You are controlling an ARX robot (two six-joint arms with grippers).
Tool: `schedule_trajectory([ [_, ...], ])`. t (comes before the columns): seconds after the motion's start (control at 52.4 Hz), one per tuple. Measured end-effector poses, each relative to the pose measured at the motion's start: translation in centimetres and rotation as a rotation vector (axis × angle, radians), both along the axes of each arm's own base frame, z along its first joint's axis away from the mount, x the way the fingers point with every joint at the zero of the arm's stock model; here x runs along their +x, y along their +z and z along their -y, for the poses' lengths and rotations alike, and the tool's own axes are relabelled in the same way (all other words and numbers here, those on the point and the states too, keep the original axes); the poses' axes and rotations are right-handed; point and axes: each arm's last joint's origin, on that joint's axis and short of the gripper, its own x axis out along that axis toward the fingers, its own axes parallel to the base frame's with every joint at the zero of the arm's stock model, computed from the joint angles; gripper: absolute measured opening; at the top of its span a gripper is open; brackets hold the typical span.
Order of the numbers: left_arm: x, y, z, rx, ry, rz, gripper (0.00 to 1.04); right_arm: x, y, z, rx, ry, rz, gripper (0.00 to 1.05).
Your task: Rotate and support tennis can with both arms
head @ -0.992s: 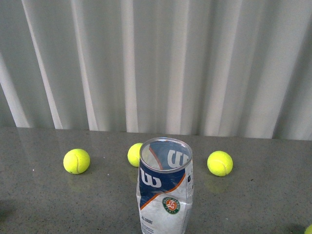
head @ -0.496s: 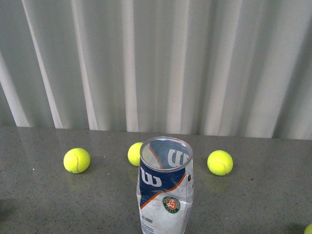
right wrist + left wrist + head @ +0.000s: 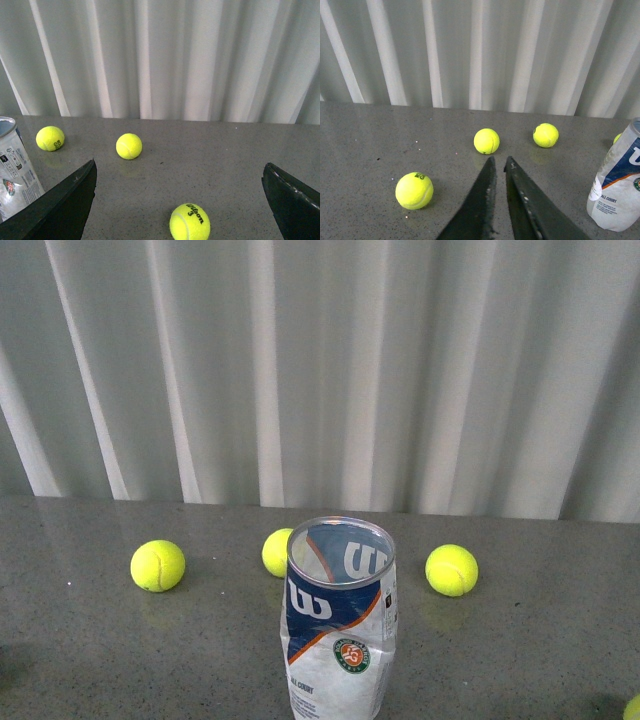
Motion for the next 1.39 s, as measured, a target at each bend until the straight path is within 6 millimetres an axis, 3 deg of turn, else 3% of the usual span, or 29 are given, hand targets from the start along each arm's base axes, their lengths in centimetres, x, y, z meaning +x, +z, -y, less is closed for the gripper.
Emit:
schedule_trajectory([
  [0.42,0.00,0.00,0.00,0.000,0.000,0.000,0.84,0.00,0.00,0.00,0.000,0.000,0.000,0.98],
  [0.534,0.00,0.00,0.00,0.001,0.000,0.000,1.00,0.00,0.00,0.00,0.000,0.000,0.000,0.98],
  [1.393,0.00,0.00,0.00,0.000,0.000,0.000,0.98,0.00,0.00,0.00,0.000,0.000,0.000,0.98],
])
